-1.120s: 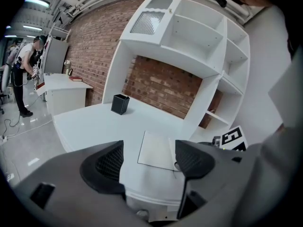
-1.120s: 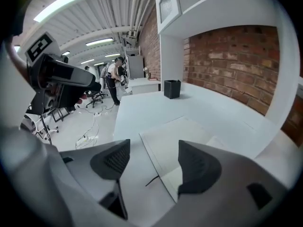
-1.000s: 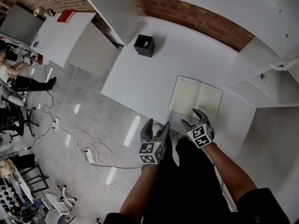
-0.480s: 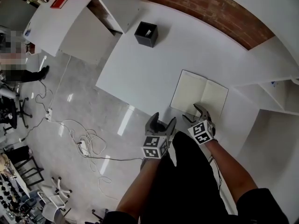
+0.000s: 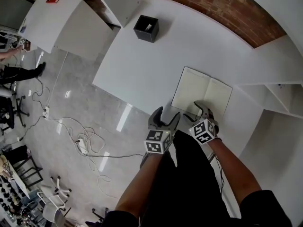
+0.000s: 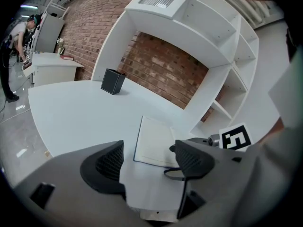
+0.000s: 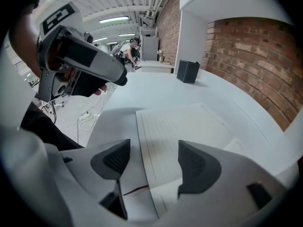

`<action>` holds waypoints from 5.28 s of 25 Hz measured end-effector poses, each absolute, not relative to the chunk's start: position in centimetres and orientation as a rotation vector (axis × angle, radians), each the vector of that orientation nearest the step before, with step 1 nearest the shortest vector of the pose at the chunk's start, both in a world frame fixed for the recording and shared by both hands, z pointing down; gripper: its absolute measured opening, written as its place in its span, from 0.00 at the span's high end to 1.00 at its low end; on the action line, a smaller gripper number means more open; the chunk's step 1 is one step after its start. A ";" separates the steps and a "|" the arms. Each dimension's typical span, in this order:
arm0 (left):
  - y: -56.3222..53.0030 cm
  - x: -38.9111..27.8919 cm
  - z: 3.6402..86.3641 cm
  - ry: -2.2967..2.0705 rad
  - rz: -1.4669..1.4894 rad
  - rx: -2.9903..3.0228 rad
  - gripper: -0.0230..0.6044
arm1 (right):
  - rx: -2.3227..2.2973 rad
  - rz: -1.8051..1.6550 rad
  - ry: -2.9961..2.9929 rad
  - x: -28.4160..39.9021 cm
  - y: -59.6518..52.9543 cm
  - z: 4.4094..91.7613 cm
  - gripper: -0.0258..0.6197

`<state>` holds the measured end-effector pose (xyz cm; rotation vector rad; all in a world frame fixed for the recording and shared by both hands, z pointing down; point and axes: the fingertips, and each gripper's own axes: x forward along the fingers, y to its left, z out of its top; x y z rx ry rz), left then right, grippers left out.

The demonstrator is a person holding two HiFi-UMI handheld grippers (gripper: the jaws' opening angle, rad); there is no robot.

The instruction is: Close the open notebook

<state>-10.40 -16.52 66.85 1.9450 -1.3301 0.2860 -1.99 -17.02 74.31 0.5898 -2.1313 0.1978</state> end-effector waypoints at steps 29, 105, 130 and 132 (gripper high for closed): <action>-18.7 -7.8 73.2 -1.236 0.423 1.766 0.45 | 0.615 0.250 -2.221 -1.3 -18.0 74.3 0.58; -18.1 -6.8 72.4 -1.203 0.247 1.727 0.47 | 0.629 0.165 -2.305 -2.7 -16.8 73.1 0.81; -19.9 -7.9 70.5 -1.196 0.068 1.658 0.90 | 0.646 0.225 -2.343 -2.1 -17.1 73.1 0.82; -20.2 -8.0 70.3 -1.180 0.098 1.675 0.91 | 0.657 0.244 -2.324 -2.4 -17.3 73.1 0.81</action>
